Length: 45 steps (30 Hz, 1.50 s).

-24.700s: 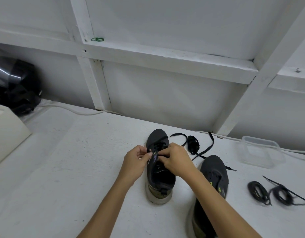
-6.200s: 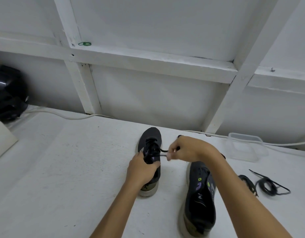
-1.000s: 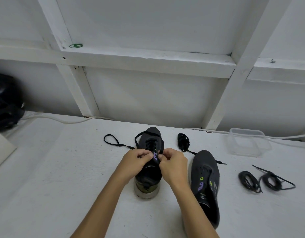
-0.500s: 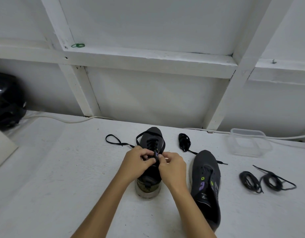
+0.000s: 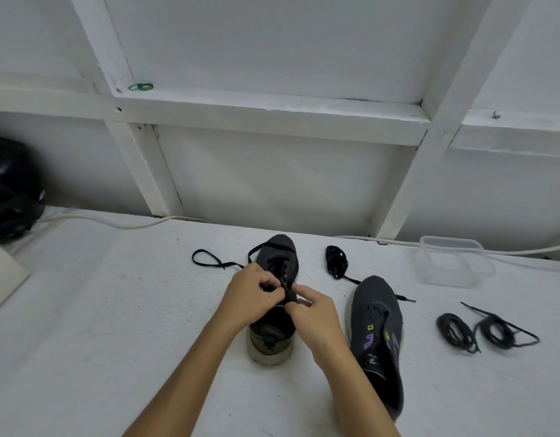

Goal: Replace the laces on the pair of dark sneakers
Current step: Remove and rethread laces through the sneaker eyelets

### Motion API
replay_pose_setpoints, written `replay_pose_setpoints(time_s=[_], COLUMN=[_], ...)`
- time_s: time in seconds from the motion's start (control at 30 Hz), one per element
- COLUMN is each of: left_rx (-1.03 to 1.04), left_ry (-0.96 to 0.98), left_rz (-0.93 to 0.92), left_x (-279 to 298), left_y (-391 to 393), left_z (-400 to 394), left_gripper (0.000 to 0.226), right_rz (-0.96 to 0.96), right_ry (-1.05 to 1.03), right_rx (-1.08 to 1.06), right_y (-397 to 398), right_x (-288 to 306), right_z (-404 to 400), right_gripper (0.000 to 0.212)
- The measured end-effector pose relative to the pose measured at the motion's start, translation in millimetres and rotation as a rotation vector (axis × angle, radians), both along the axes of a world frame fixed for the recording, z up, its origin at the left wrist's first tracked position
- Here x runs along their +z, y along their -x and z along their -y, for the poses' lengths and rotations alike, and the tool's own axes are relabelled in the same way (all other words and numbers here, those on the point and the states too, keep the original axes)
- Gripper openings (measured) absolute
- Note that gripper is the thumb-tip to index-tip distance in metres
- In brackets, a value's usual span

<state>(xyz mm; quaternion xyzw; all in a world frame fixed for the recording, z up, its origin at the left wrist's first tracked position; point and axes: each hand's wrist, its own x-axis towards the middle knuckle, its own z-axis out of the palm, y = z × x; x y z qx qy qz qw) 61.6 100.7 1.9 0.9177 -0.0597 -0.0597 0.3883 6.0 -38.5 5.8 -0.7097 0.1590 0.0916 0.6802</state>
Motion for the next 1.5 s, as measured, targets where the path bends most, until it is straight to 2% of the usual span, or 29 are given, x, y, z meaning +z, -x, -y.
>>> replay_pose_setpoints(time_s=[0.33,0.4,0.47,0.6,0.8,0.9,0.97,1.03,1.1,1.23,1.27,1.33,1.4,1.47,1.5], left_rx=[-0.045,-0.057,-0.074,-0.014,0.025,0.009,-0.012,-0.018,0.0,-0.02,-0.031,-0.03,0.077,0.275,0.349], left_ry=[-0.079,-0.084,-0.096,-0.051,0.143,0.135,0.257,0.436,0.503,0.446,0.446,0.515,0.773,1.086,1.104], left_rz=[-0.012,-0.009,-0.003,0.028,-0.059,-0.008,0.0,-0.059,-0.103,-0.166,-0.177,-0.169,-0.165,-0.133,-0.083], left_x=[4,3,2,6,23,34,42,50,55,56,55,57,64,75,78], left_y=[-6,-5,-4,1,6,8,9,10,10,9,10,10,7,1,-1], left_z=[1,0,1,8,0,-11,-18,-20,-16,-9,-8,-8,-11,-20,-27], left_gripper=[0.007,0.005,0.012,0.007,0.013,0.016,0.018,0.021,0.023,0.018,0.017,0.019,0.021,0.026,0.027], right_rz=[0.013,0.025,0.025,-0.005,-0.008,-0.038,-0.044,-0.036,-0.03,-0.055,-0.075,-0.1,-0.115,-0.105,-0.098], right_ry=[0.054,0.069,0.098,0.175,0.294,0.344,0.383,0.424,0.46,0.588,0.622,0.669,0.667,0.633,0.611], right_rx=[-0.02,-0.001,0.017,0.022,-0.051,-0.033,-0.016,0.02,0.051,0.08,0.076,0.072,0.069,0.067,0.059], right_y=[-2,-1,-2,-7,-14,-13,-14,-15,-13,-13,-14,-18,-19,-18,-17], right_x=[-10,-9,-8,-6,3,8,11,11,12,5,4,1,0,-2,-4], right_z=[-1,-2,-2,1,11,7,3,-2,-13,-29,-29,-25,-22,-22,-22], right_gripper=[0.063,0.07,0.077,0.058,0.044,0.043,0.04,0.024,0.008,0.056,0.058,0.049,0.039,0.033,0.029])
